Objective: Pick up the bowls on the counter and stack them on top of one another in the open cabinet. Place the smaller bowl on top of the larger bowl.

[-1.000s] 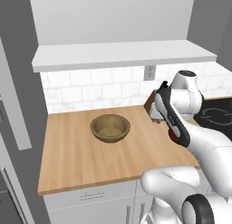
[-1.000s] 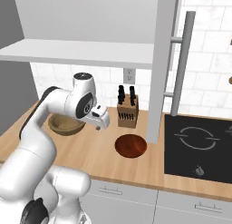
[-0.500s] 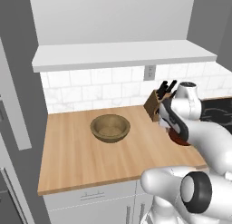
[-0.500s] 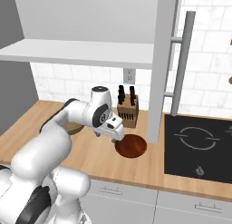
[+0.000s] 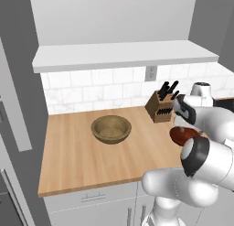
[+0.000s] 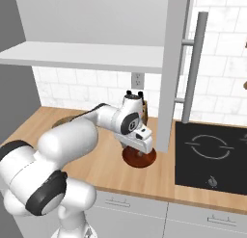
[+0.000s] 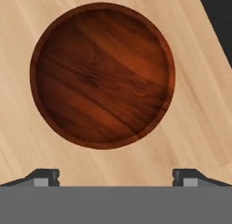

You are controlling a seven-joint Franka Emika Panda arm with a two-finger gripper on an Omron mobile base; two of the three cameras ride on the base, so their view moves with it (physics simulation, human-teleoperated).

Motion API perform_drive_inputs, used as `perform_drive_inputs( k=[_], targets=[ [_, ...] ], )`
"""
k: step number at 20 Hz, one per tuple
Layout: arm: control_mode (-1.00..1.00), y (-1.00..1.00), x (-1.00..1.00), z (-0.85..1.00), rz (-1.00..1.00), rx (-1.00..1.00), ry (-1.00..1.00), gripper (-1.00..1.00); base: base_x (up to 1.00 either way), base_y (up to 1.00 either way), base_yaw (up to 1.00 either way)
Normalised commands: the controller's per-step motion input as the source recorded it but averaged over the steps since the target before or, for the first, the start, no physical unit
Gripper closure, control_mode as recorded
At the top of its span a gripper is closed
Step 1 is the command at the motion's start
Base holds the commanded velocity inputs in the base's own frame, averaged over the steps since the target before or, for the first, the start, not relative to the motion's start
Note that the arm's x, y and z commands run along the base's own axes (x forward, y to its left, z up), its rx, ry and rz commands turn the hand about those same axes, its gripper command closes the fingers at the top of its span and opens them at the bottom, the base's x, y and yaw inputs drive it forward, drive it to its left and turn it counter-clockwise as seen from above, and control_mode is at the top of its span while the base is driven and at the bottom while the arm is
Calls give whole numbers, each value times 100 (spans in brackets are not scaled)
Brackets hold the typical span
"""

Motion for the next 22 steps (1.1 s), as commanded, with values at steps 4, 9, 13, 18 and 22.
perform_drive_inputs(
  k=[4,9,13,18,22],
  targets=[
    [-100,-17,0,-52,0,2,-5,-100,0,0,0],
    [-100,-15,0,-36,0,2,-7,-100,0,0,0],
    [-100,-16,-6,-7,0,1,-3,-100,0,0,0],
    [-100,-18,-14,-5,-2,3,-1,-100,0,0,0],
    [-100,-6,-1,-36,-2,1,0,-100,0,0,0]
  ],
)
